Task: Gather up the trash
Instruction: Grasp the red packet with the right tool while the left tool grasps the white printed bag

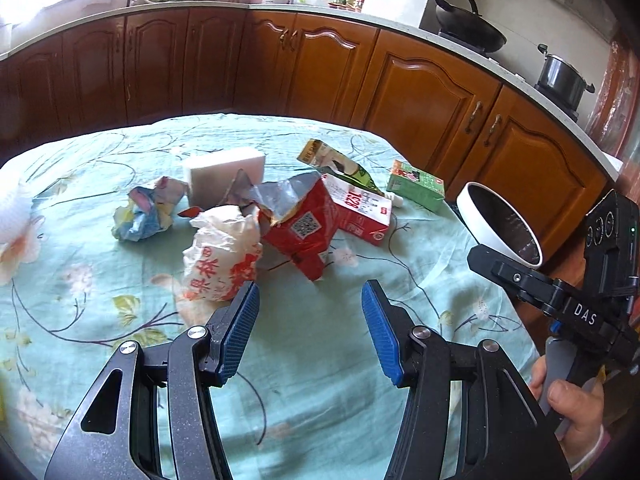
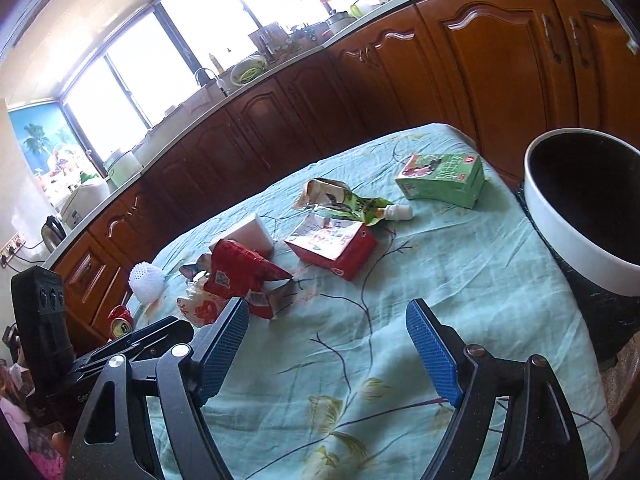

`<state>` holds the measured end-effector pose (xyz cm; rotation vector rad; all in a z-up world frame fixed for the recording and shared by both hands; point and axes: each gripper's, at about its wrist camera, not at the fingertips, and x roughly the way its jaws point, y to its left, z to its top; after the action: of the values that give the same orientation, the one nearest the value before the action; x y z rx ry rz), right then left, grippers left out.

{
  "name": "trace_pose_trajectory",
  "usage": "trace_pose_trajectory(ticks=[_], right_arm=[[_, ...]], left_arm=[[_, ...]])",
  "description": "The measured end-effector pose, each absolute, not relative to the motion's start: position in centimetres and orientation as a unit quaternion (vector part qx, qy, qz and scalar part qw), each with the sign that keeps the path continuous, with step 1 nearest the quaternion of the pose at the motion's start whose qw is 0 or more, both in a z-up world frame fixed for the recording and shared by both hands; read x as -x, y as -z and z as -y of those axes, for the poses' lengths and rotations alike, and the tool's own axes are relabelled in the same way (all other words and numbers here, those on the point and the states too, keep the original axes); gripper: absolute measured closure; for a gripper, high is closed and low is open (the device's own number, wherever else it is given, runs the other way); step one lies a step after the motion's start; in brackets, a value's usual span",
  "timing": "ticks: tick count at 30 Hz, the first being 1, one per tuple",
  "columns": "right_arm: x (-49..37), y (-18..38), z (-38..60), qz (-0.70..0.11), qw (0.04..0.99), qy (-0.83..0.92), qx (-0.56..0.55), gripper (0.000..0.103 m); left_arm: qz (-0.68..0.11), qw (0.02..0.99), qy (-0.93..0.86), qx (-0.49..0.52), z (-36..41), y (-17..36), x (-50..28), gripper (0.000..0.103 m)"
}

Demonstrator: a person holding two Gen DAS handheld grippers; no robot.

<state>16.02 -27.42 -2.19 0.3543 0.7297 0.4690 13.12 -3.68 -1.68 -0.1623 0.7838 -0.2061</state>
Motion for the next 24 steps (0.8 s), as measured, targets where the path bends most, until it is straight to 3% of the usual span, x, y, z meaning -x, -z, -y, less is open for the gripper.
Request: trace_pose_trajectory(ticks=[21,23,24], right_arm=[[-22.6,3.5,19.4,-0.388,0.843,-0.318,-0.192,0.021],[-23.2,3.9,18.9,-0.394,0.839,-0.323,-0.193,0.024],[-23.5,4.2,18.6,-0.398,0.836,-0.326,-0.192,0.031]], left_arm=[[-0.425,0.899,0.049,0.092,-1.4,4.3,-17.0,0.044],[-0.428,0.897,0.055,0.095,-1.3,4.6,-17.4,0.044],[-0.429,0.896,0.058,0.097,-1.2,4.7,-17.6,0.044]])
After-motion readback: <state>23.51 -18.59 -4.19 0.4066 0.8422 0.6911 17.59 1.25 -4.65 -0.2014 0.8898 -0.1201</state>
